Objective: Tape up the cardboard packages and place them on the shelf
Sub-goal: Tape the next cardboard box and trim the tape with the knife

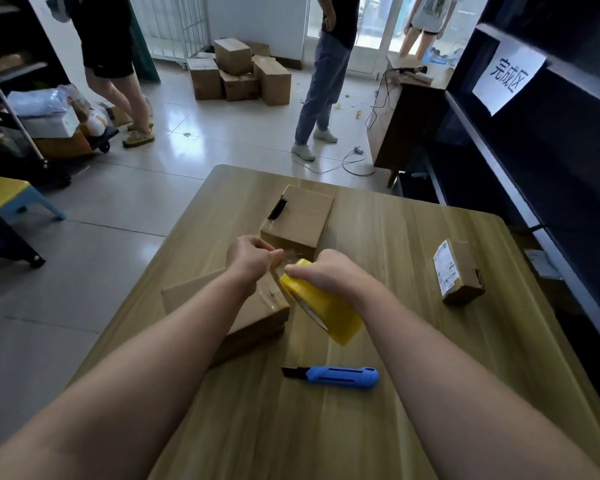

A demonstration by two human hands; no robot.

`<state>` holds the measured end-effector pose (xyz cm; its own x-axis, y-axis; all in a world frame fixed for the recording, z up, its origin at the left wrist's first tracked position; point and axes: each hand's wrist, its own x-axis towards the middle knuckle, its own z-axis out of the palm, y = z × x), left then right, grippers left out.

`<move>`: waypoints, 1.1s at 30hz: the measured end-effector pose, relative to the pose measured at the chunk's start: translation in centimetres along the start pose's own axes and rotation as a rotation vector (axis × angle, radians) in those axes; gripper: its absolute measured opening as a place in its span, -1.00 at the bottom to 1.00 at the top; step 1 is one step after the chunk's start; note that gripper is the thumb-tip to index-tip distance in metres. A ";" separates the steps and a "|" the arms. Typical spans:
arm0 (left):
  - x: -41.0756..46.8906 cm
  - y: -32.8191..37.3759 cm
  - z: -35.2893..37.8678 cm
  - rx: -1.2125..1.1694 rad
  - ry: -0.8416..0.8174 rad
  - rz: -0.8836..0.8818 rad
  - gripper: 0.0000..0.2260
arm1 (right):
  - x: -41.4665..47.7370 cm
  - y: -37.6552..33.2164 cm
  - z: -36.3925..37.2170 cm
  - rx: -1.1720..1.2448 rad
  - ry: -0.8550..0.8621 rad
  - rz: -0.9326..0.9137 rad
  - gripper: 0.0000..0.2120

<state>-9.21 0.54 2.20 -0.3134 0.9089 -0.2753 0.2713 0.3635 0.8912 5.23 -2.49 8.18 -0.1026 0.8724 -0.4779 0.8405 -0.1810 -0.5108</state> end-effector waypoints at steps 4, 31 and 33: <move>1.8 1.1 -1.7 -0.051 -0.003 0.036 -0.86 | 0.2 0.1 1.0 -0.033 0.018 0.138 -0.41; 9.5 -5.3 -3.0 0.165 -0.064 -0.044 -0.84 | 1.5 0.6 6.1 0.251 -0.038 0.451 -0.36; 9.7 -5.5 -3.0 0.166 -0.072 -0.041 -0.85 | 1.5 0.4 6.0 0.250 -0.035 0.448 -0.37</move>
<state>-16.50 6.74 -4.26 -0.2631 0.9026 -0.3407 0.4079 0.4241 0.8085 2.24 -4.02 2.93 0.2169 0.6695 -0.7104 0.6535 -0.6402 -0.4038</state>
